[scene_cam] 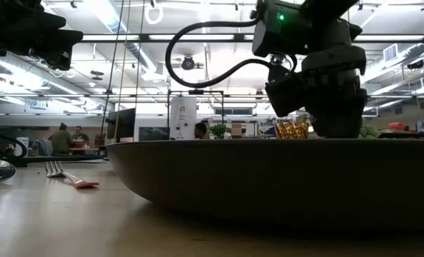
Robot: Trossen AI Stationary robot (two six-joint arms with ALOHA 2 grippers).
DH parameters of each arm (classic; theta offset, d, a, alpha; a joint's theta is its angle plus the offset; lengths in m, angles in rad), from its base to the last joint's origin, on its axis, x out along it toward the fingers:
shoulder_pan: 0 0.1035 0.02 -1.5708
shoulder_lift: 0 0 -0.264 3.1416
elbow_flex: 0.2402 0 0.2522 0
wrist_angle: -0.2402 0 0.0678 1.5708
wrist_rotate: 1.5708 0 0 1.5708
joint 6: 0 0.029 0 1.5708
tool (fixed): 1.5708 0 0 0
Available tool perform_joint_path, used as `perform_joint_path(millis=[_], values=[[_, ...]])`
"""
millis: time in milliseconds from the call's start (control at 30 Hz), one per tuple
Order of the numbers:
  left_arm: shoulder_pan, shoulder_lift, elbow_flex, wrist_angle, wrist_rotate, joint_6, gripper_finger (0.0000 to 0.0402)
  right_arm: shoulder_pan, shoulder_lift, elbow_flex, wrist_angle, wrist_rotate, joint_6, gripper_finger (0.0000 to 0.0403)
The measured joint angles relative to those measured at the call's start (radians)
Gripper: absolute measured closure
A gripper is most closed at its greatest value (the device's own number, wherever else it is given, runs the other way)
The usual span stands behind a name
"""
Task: Pick and place plate/cup/fork/spoon on tray
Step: Put the black plate on the black serving tray below the brown cup
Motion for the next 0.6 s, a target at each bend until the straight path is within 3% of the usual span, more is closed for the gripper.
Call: perform_joint_path(millis=[367, 600], values=[[0.0, 0.0, 0.0, 0.0, 0.0, 0.0, 0.023, -0.019, -0.002, -0.009, 0.018, -0.054, -0.048, 0.0389], [0.0, 0.0, 0.0, 0.0, 0.0, 0.0, 0.023, -0.071, -0.029, -0.009, 0.008, -0.143, -0.099, 0.0387]])
